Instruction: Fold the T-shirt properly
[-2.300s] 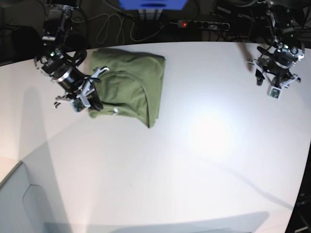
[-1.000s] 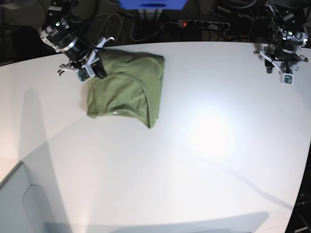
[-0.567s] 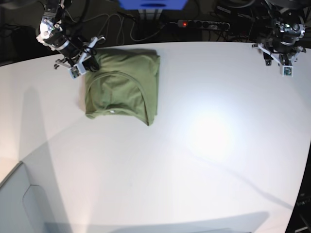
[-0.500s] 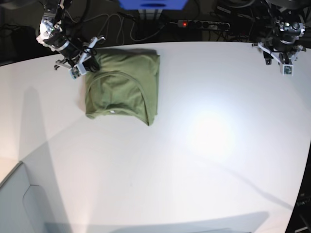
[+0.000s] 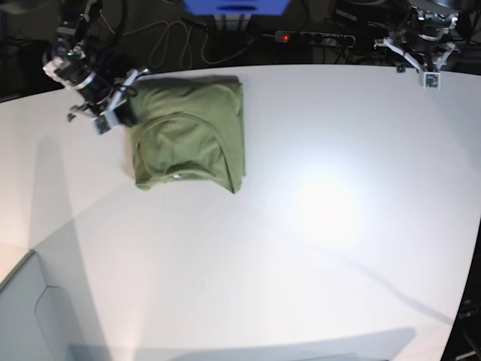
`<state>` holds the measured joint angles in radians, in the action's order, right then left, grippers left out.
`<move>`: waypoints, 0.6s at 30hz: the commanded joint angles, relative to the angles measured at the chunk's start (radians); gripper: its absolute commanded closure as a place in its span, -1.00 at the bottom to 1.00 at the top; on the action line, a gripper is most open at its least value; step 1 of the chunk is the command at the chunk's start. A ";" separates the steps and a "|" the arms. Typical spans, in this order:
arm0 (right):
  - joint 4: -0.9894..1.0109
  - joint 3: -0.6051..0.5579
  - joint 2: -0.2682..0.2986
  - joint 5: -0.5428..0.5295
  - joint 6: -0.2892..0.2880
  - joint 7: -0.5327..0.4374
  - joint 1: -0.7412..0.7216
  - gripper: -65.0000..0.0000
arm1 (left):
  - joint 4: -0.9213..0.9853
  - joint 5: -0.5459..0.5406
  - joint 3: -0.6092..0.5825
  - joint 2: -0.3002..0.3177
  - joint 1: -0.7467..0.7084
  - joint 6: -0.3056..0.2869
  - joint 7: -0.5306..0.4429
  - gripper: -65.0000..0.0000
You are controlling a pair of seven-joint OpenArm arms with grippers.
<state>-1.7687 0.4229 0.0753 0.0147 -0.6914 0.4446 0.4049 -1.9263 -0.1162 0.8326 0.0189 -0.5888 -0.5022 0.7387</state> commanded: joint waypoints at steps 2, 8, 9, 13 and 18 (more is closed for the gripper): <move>-0.070 0.035 0.011 -0.077 -0.007 -0.026 0.015 0.99 | -0.019 -0.004 0.006 -0.014 -0.029 0.004 -0.005 0.22; -0.161 0.124 0.002 -0.158 -0.007 -0.019 0.098 0.99 | 0.031 -0.006 -0.003 -0.072 -0.063 0.004 -0.012 0.38; -0.161 0.139 -0.013 -0.158 -0.007 -0.019 0.118 0.99 | 0.063 -0.006 -0.003 -0.075 -0.061 0.004 -0.012 0.51; -0.159 0.228 -0.085 -0.157 -0.007 -0.019 0.214 0.99 | 0.267 -0.006 -0.066 -0.067 -0.056 0.006 -0.014 1.00; -0.122 0.339 -0.194 -0.155 -0.007 -0.025 0.331 0.99 | 0.508 -0.001 -0.186 -0.023 -0.063 0.014 -0.183 1.00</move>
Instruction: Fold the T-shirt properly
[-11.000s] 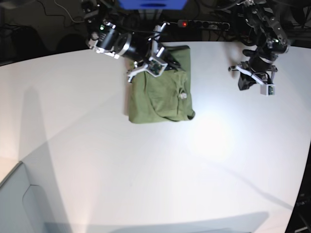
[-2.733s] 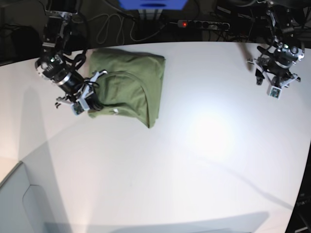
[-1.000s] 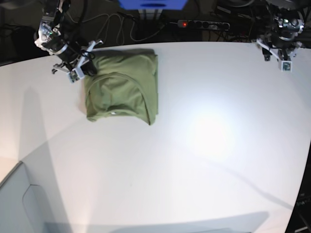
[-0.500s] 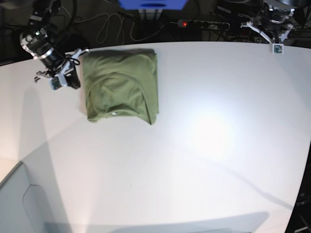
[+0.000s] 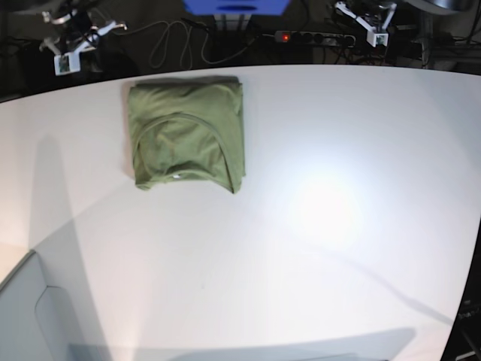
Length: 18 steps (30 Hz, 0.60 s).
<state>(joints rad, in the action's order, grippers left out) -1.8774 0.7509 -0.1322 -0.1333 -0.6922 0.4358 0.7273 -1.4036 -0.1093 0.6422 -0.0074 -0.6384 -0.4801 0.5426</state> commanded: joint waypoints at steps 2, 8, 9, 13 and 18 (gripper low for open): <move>0.049 0.022 0.003 -0.004 -0.006 -0.018 0.035 0.99 | 0.063 -0.005 -0.040 0.011 -0.014 -0.009 -0.080 1.00; 0.405 0.019 0.013 0.151 -0.006 -0.021 -0.030 0.99 | 0.378 -0.003 -0.055 0.050 0.114 -0.009 -0.214 1.00; 0.476 0.019 0.015 0.192 -0.006 -0.030 -0.056 0.99 | 0.445 -0.003 -0.055 0.063 0.150 -0.009 -0.224 1.00; 0.726 -0.061 0.019 0.375 -0.006 -0.179 -0.131 0.99 | 0.717 0.044 -0.121 0.132 0.272 -0.007 -0.342 1.00; 0.899 -0.176 0.026 0.585 -0.006 -0.411 -0.168 0.99 | 0.973 0.121 -0.204 0.172 0.383 -0.006 -0.493 1.00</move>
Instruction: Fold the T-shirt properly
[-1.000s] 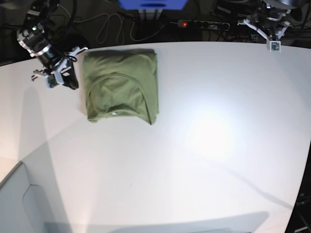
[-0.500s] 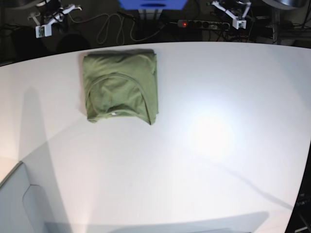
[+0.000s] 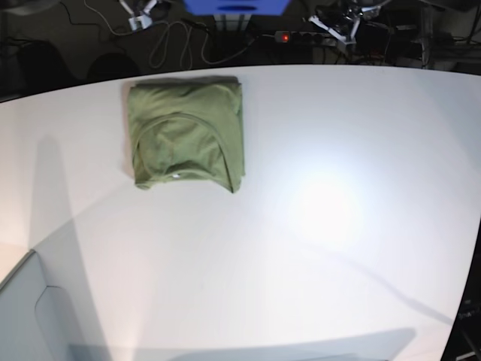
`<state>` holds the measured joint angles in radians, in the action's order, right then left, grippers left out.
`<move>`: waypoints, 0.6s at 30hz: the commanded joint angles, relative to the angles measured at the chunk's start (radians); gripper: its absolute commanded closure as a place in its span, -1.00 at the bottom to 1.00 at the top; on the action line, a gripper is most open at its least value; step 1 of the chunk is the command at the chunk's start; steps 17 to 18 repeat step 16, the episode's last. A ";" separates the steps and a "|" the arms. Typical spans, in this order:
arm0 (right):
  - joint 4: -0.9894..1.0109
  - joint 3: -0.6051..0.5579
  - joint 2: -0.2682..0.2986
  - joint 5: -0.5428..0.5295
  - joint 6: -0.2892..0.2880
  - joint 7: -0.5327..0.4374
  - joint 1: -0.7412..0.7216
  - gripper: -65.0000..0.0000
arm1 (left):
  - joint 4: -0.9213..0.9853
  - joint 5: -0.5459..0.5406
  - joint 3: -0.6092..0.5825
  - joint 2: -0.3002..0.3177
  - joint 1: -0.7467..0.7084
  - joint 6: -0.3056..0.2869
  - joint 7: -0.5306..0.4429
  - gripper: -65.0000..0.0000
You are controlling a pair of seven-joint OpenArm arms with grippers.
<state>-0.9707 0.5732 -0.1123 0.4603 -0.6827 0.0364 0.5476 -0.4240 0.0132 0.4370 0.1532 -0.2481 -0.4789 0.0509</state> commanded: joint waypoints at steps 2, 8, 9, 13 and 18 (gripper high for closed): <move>0.035 -0.037 0.006 0.035 0.119 -0.069 0.010 0.99 | 0.047 0.029 -0.017 0.012 0.017 0.018 -0.026 1.00; 0.270 -0.235 0.067 0.036 0.673 -0.102 -0.068 0.99 | 0.067 0.070 -0.028 -0.004 0.026 0.234 -0.029 1.00; 0.332 -0.270 0.081 0.036 0.737 -0.103 -0.093 0.99 | 0.067 0.070 -0.030 -0.014 0.026 0.234 -0.029 1.00; 0.525 -0.358 0.089 0.036 0.898 -0.186 -0.166 0.99 | 0.070 0.069 -0.088 -0.027 0.026 0.248 -0.029 1.00; 0.612 -0.385 0.090 0.036 0.966 -0.281 -0.197 0.99 | 0.070 0.060 -0.125 -0.028 0.026 0.248 -0.029 1.00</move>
